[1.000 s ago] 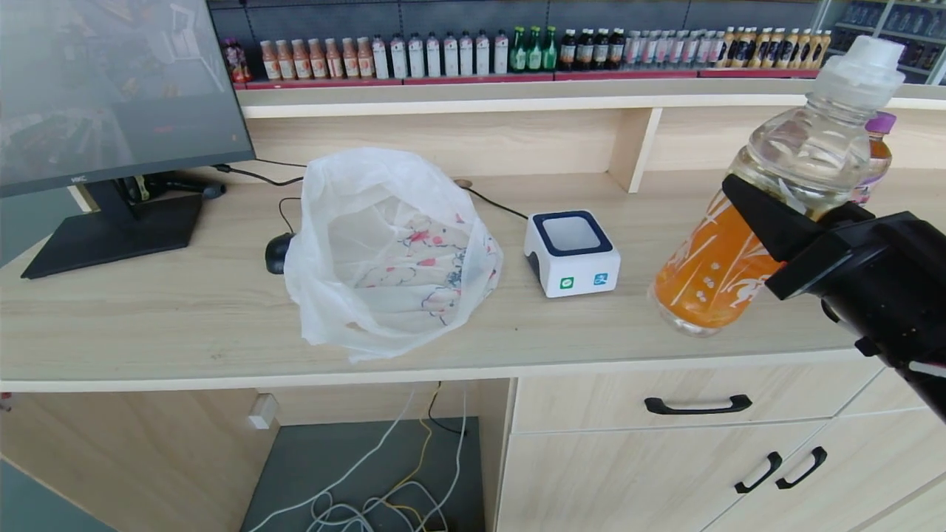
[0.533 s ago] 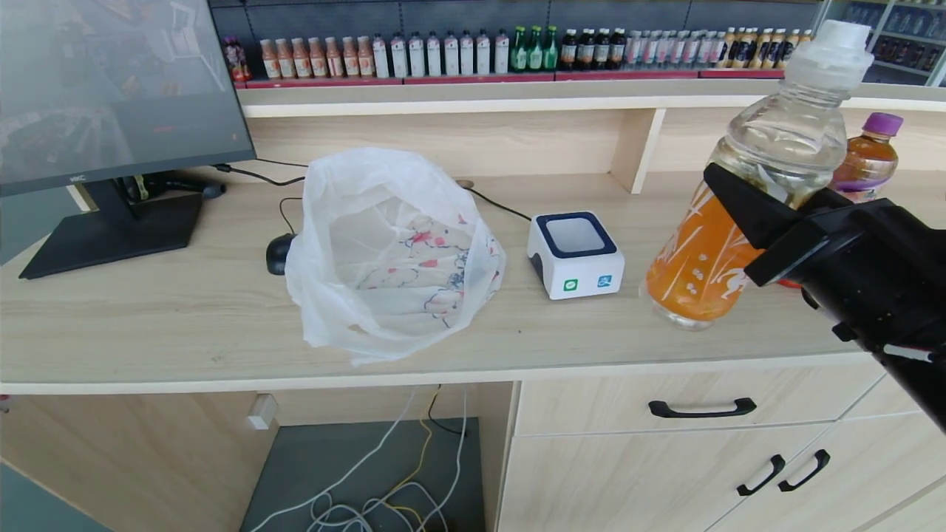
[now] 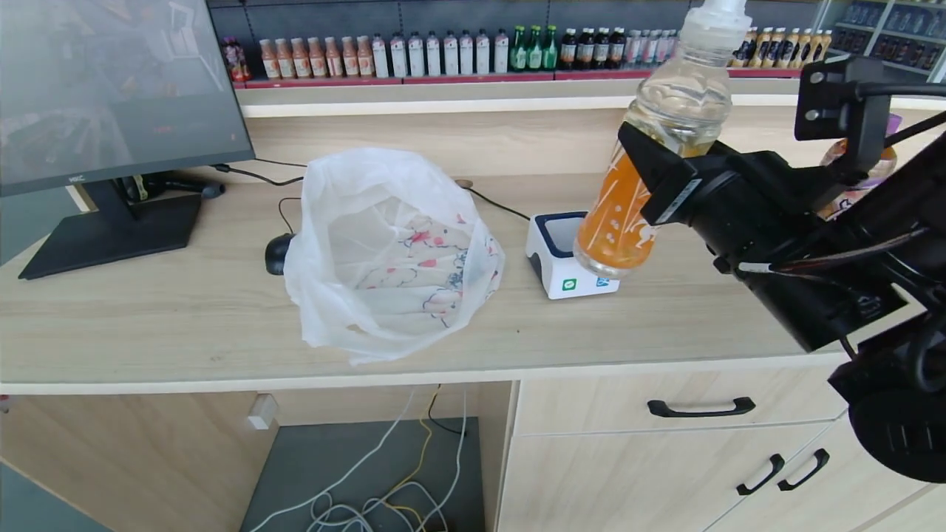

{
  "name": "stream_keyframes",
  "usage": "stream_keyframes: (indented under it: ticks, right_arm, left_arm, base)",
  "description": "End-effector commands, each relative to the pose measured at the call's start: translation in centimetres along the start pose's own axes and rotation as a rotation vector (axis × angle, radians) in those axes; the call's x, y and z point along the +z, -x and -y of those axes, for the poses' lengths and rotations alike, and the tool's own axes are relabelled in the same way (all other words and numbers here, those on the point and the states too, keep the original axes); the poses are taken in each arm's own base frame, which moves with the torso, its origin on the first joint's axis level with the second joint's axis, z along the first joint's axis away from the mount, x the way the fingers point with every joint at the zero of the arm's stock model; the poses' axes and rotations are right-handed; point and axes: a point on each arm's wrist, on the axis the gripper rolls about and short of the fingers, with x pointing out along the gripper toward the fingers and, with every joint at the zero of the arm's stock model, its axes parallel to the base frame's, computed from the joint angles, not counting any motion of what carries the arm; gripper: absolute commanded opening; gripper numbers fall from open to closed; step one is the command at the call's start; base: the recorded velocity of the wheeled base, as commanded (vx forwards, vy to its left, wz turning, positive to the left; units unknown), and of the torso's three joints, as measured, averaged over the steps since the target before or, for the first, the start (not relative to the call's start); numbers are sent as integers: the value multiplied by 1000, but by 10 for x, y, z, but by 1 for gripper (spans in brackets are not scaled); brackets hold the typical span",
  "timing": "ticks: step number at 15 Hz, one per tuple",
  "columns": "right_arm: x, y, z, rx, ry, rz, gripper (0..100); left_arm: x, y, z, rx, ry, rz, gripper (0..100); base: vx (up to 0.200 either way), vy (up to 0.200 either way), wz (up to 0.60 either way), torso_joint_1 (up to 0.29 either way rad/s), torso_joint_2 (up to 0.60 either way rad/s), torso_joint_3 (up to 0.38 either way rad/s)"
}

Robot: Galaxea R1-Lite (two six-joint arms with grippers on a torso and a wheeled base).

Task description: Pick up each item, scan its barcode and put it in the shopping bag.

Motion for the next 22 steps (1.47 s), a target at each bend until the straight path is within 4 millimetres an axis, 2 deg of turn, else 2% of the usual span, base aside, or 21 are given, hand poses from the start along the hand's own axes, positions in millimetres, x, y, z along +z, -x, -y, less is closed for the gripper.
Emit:
stream_keyframes:
  ticks: [1,5,8,12,16,18,22]
  right_arm:
    - [-19,-19,-15,34,-13,-44,0]
    - [-31,-28,-21,41,-140,-60,0]
    - [-12,-43,-16,52,-282,21,0]
    - [-8,-53,-2,19,-493,62,0]
    - [-17,-61,21,-37,-612,78,0]
    - [-15,-65,21,-51,-690,103,0]
    - [-29,-71,22,-111,-803,121,0]
  left_arm:
    - [0,0,0,1,1,1,100]
    - [0,0,0,1,0,0,100]
    - [0,0,0,1,0,1,100]
    - [0,0,0,1,0,1,100]
    - [0,0,0,1,0,1,100]
    - [0,0,0,1,0,1,100]
    - [0,0,0,1,0,1,100]
  base:
    - [0,0,0,0,0,0]
    - [0,0,0,0,0,0]
    - [0,0,0,0,0,0]
    - [0,0,0,0,0,0]
    - [0,0,0,0,0,0]
    - [0,0,0,0,0,0]
    - [0,0,0,0,0,0]
